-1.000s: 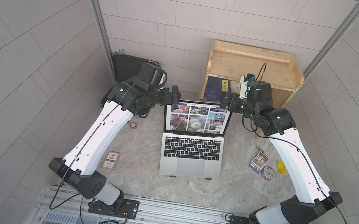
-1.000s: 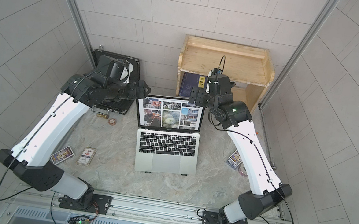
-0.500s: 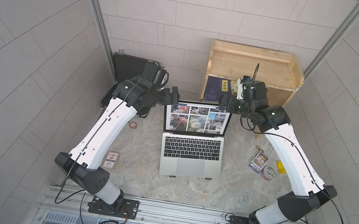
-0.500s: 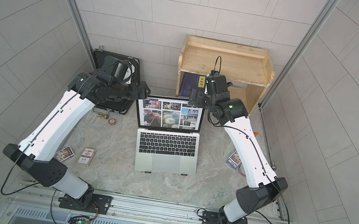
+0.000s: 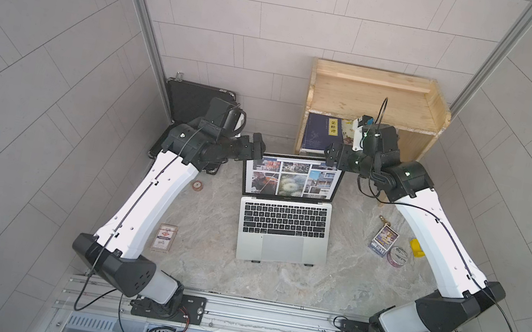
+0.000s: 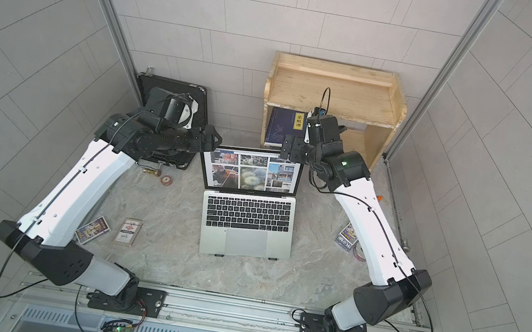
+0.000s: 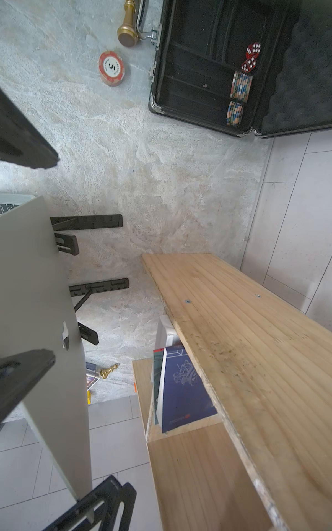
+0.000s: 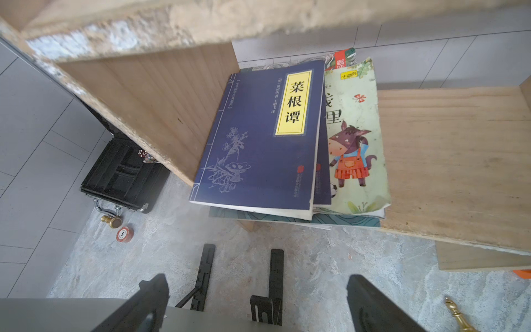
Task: Close the laptop lid and set it aside
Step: Close the lid of the laptop.
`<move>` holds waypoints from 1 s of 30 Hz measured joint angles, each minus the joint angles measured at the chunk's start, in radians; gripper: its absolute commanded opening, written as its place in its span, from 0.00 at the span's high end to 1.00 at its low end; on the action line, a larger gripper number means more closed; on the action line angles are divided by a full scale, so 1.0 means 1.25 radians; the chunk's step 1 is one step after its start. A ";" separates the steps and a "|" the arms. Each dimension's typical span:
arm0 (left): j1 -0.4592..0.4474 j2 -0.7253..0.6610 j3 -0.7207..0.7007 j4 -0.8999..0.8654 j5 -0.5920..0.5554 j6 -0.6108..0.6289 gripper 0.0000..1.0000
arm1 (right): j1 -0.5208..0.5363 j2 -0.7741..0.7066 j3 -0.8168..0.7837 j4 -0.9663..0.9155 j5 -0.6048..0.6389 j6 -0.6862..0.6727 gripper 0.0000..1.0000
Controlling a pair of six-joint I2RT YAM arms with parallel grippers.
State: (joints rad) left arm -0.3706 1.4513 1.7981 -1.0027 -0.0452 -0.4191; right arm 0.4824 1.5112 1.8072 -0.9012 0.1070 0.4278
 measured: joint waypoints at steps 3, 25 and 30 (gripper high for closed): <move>0.000 -0.021 -0.021 0.005 0.006 -0.003 0.02 | 0.002 -0.013 -0.012 0.002 -0.001 0.002 0.00; -0.042 -0.123 -0.129 0.038 0.018 -0.034 0.02 | 0.039 -0.127 -0.126 0.023 0.003 0.020 0.00; -0.054 -0.152 -0.157 0.040 0.020 -0.042 0.03 | 0.046 -0.157 -0.159 0.028 0.003 0.023 0.00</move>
State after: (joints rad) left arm -0.4377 1.2613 1.6020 -0.9527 -0.0208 -0.4717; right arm 0.5404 1.3155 1.6089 -0.8658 0.1108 0.4572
